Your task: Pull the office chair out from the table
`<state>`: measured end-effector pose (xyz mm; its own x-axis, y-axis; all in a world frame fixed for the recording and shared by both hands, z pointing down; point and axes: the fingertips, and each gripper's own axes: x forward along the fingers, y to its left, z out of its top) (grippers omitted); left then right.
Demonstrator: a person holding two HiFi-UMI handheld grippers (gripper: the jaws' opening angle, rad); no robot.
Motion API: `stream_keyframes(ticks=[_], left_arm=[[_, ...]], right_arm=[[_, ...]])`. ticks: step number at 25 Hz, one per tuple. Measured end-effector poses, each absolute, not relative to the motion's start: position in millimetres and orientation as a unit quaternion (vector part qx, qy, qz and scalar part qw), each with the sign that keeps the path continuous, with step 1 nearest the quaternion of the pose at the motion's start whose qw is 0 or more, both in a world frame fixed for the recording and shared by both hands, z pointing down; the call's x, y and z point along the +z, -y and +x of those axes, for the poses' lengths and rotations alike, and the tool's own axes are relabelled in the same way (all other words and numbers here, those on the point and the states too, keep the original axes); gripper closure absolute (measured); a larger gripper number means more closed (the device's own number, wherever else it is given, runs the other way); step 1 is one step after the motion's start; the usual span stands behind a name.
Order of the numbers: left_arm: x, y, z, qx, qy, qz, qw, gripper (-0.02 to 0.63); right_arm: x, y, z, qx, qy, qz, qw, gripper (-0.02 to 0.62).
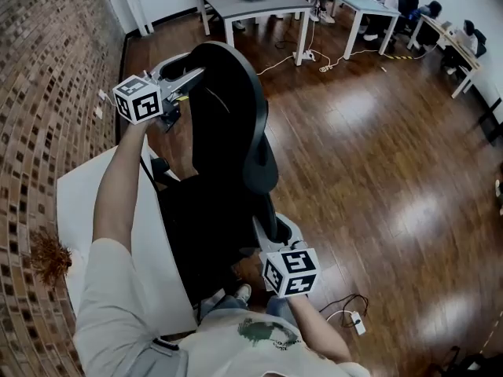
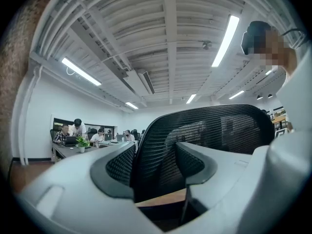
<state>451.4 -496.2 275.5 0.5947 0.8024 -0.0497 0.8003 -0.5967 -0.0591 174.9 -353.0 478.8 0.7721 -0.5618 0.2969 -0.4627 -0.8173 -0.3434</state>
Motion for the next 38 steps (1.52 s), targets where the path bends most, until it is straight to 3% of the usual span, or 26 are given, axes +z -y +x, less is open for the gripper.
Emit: stream_keyframes(ticks=[38], left_arm=[[271, 94, 553, 0.034, 0.476, -0.879, 0.015, 0.333]], right_arm=[[469, -46, 276, -0.193, -0.224, -0.948, 0.122, 0.495]])
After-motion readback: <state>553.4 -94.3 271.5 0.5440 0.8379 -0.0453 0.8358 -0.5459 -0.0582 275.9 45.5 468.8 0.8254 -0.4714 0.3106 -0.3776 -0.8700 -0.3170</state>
